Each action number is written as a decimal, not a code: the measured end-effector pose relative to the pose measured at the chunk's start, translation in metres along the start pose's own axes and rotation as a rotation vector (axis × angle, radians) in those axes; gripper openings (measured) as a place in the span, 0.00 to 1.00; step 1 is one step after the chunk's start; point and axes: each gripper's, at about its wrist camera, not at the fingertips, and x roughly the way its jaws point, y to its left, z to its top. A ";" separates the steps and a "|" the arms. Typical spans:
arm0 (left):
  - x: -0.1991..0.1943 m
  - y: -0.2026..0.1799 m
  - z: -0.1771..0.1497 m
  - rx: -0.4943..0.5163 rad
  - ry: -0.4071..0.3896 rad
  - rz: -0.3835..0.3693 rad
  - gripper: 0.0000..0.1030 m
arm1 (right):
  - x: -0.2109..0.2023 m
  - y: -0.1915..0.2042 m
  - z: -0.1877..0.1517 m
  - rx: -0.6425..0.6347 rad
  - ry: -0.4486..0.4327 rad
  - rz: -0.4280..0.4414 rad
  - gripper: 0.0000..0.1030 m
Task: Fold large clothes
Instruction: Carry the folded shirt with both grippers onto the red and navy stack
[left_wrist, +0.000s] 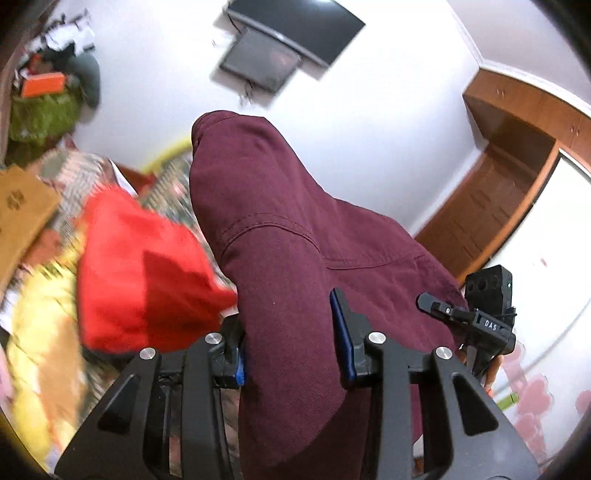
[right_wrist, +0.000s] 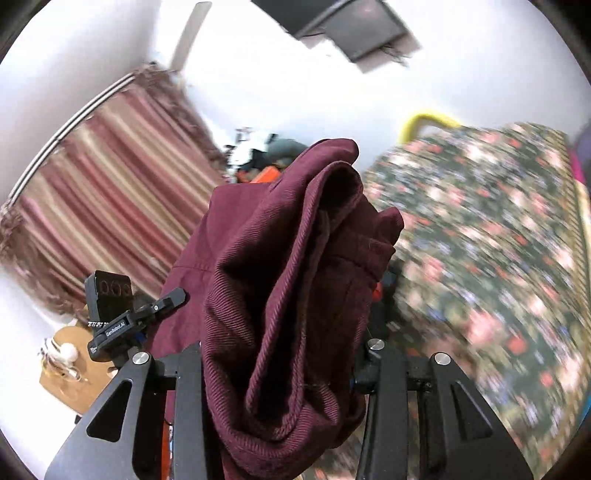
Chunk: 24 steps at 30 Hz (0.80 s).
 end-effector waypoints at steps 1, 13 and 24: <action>-0.005 0.009 0.009 0.004 -0.017 0.014 0.36 | 0.012 0.002 0.004 -0.008 0.002 0.012 0.34; 0.072 0.169 0.063 0.011 0.064 0.260 0.36 | 0.176 -0.061 0.004 0.051 0.098 -0.011 0.34; 0.128 0.231 0.033 -0.047 0.190 0.390 0.65 | 0.176 -0.103 -0.020 0.046 0.212 -0.160 0.52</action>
